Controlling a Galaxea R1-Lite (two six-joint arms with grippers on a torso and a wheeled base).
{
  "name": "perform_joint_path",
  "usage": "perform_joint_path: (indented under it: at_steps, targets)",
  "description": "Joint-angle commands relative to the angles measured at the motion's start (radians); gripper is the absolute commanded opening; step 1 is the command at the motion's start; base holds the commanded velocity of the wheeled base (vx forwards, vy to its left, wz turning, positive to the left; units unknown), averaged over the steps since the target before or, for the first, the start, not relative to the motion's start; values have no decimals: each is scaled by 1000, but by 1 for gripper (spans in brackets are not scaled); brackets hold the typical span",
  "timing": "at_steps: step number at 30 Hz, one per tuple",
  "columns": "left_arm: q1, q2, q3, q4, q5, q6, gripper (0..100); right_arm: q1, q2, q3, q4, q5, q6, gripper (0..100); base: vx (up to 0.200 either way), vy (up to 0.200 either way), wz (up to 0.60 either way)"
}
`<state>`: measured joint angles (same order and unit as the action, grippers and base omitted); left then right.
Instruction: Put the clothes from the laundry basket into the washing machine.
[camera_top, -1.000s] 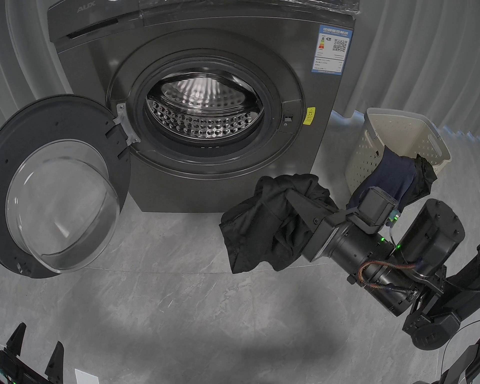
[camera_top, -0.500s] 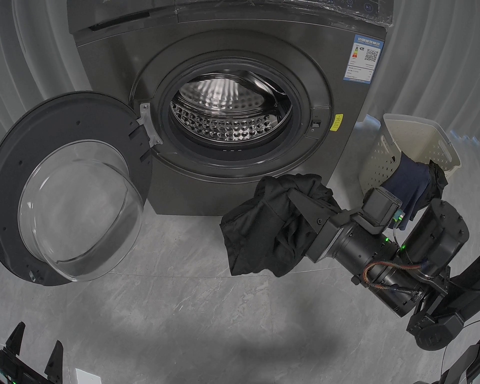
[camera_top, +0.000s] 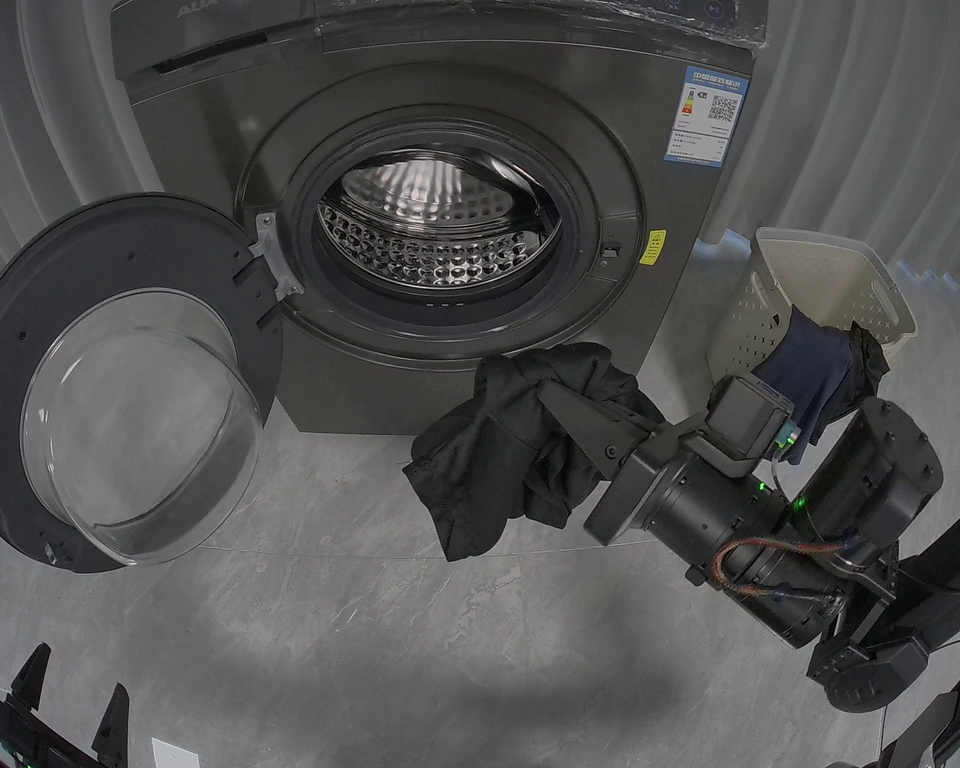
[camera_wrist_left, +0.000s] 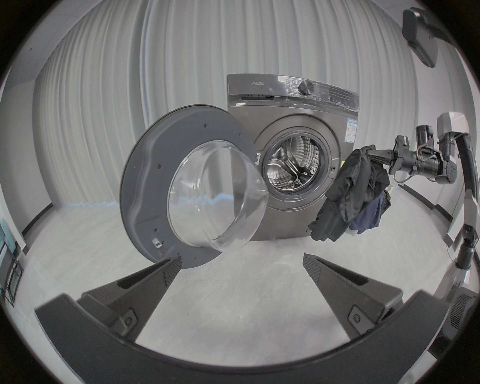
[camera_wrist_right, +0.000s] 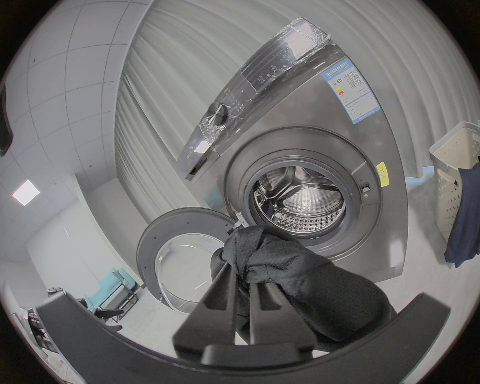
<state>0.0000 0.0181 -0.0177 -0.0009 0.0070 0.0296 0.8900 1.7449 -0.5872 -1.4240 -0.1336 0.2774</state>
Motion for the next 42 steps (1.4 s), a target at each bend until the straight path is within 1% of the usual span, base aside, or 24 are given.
perform_joint_path:
  at_steps: [1,2,3,4,5,6,7,8,9,11,12,14,16,19,22,23,25,28,31,33,34,37,39,42]
  targets:
    - [2,-18,8,-21,4,9,100,9,13,-8,-4,0,0,0,0,0,0]
    - [3,-13,-54,-70,-12,-17,100,4,15,-6,-6,-1,0,0,0,0,0]
    - [5,6,-139,-103,-24,-34,100,3,15,-6,-6,-1,0,0,0,0,0]
    - [-3,59,-237,-126,-59,-53,100,1,15,-8,-4,0,0,0,0,0,0]
    - [-12,115,-275,-116,-107,-53,100,1,15,-11,-3,0,0,0,0,0,0]
    - [-17,129,-280,-110,-124,-53,100,1,15,-13,-3,0,0,0,0,0,0]
    - [-35,201,-274,-84,-226,-54,100,3,25,-23,1,0,0,0,0,0,0]
    - [-40,235,-262,-79,-277,-53,100,4,39,-32,-1,0,0,0,0,0,0]
    - [-43,309,-243,-79,-354,-57,100,6,61,-48,-10,2,0,0,0,0,0]
    - [-41,431,-231,-108,-433,-42,100,3,96,-75,-21,3,5,0,0,0,0]
    - [-44,507,-232,-157,-473,-28,100,4,116,-91,-27,3,6,0,0,0,0]
    - [-61,648,-234,-274,-506,-2,100,3,139,-111,-33,2,6,0,0,0,0]
    - [-98,778,-234,-392,-510,7,100,1,148,-137,-27,2,6,0,0,0,0]
    - [-201,912,-229,-513,-492,1,100,1,159,-169,-26,2,6,0,0,0,0]
    - [-268,976,-235,-525,-458,-5,100,1,154,-174,-19,3,6,0,0,0,0]
    - [-313,1040,-242,-538,-435,-16,100,1,151,-174,-18,3,6,0,0,0,0]
    - [-351,1120,-263,-553,-430,-34,100,1,151,-172,-23,3,6,0,0,0,0]
    - [-373,1185,-286,-587,-432,-45,100,1,151,-166,-30,5,9,0,0,0,0]
    - [-411,1289,-334,-671,-435,-66,100,6,153,-163,-32,3,19,0,0,0,0]
    - [-411,1289,-334,-671,-435,-66,100,6,153,-163,-32,3,19,0,0,0,0]
    - [-446,1346,-375,-722,-433,-111,100,3,153,-163,-32,3,19,0,0,0,0]
    - [-480,1378,-424,-735,-437,-151,100,0,156,-161,-33,0,20,0,0,0,0]
    - [-488,1382,-439,-731,-440,-158,100,-2,156,-161,-33,-1,20,0,0,0,0]
    - [-506,1415,-467,-735,-443,-158,100,-2,156,-163,-33,-3,20,0,0,0,0]
